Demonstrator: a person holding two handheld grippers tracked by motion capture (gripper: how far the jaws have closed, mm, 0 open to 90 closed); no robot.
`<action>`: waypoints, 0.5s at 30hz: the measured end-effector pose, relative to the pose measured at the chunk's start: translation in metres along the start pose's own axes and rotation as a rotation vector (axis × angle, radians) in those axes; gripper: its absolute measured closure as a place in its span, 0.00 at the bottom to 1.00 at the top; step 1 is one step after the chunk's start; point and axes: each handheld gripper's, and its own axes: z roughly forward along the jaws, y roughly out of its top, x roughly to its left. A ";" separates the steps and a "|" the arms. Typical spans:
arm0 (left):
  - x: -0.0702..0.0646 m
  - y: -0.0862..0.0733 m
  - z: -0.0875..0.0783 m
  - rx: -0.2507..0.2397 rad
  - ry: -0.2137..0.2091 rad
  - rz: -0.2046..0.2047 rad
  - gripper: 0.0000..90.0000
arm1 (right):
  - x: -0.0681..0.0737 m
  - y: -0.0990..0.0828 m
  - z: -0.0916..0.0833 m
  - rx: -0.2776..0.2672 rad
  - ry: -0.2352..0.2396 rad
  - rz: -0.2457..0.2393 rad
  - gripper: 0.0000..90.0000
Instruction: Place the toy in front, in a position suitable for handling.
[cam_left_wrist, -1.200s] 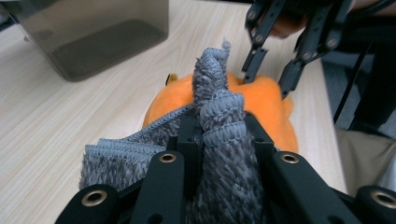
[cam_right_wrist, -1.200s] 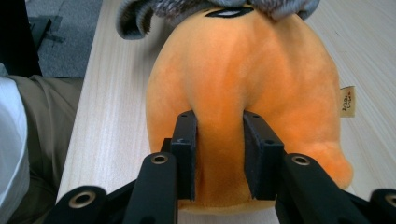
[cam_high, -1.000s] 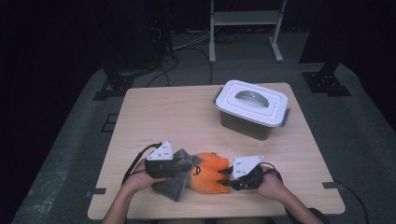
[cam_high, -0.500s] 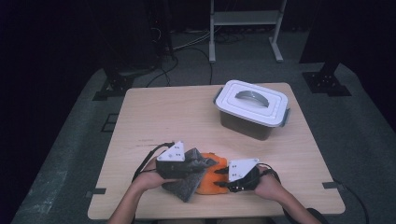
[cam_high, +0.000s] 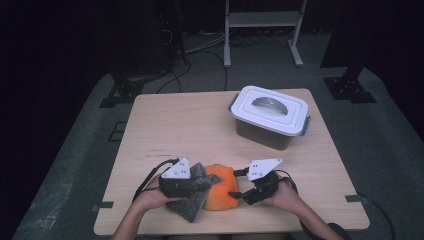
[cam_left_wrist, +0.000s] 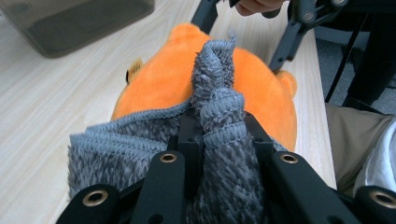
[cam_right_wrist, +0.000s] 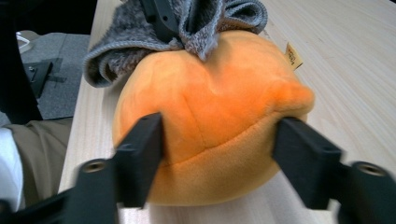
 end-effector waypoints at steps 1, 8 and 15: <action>-0.001 0.003 0.000 -0.003 -0.001 0.006 0.82 | -0.001 0.000 0.000 0.005 -0.004 0.001 0.46; -0.013 0.034 0.020 -0.007 -0.051 0.097 0.82 | 0.003 -0.002 0.002 0.017 -0.013 -0.007 0.49; -0.010 0.036 0.027 0.013 -0.041 0.105 0.82 | 0.002 -0.007 0.002 0.022 -0.017 0.001 0.50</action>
